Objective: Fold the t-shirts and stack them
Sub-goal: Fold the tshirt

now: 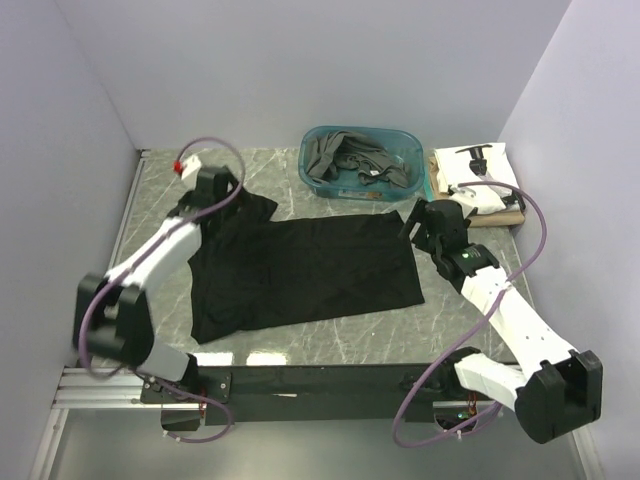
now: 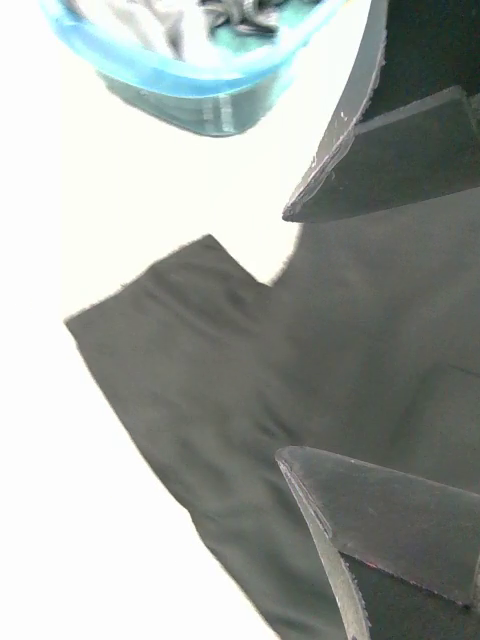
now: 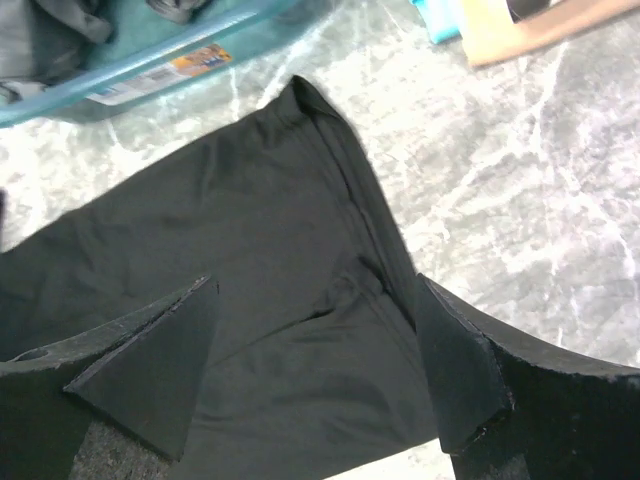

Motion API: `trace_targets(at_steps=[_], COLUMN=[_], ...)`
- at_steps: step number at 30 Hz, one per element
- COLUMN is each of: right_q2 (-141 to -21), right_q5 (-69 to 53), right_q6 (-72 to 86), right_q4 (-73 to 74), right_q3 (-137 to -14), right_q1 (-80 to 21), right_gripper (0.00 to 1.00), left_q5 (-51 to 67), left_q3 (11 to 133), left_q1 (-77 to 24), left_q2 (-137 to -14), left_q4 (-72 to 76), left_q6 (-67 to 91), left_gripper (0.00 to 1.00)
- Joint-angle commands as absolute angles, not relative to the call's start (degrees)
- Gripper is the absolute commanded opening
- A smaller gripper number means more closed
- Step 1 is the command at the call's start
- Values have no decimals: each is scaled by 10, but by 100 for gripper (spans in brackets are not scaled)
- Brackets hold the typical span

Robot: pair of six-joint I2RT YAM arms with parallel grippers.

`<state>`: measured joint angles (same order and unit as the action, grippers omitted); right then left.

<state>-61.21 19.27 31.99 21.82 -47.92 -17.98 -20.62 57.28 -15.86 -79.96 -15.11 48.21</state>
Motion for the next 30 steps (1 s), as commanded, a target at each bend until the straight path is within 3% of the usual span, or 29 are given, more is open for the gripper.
trace_targets(at_steps=[1, 15, 20, 26, 30], right_q2=[-606, -619, -626, -638, -643], right_q5=[217, 233, 234, 231, 235], right_q6=[306, 295, 296, 296, 298], right_q4=[206, 200, 200, 198, 198], right_q3=[-458, -438, -442, -441, -441], right_q1=[-176, -163, -160, -157, -155], right_gripper=[85, 85, 85, 85, 85], left_q5=[-211, -192, -206, -208, -209], left_q3=[686, 1017, 1038, 1042, 1059], left_q1=[-151, -104, -104, -104, -104], left_q2=[-906, -1240, -1276, -1301, -1314], left_q4=[-157, -240, -260, -270, -295], left_q6=[418, 306, 312, 325, 338], left_gripper=[100, 99, 90, 67, 64])
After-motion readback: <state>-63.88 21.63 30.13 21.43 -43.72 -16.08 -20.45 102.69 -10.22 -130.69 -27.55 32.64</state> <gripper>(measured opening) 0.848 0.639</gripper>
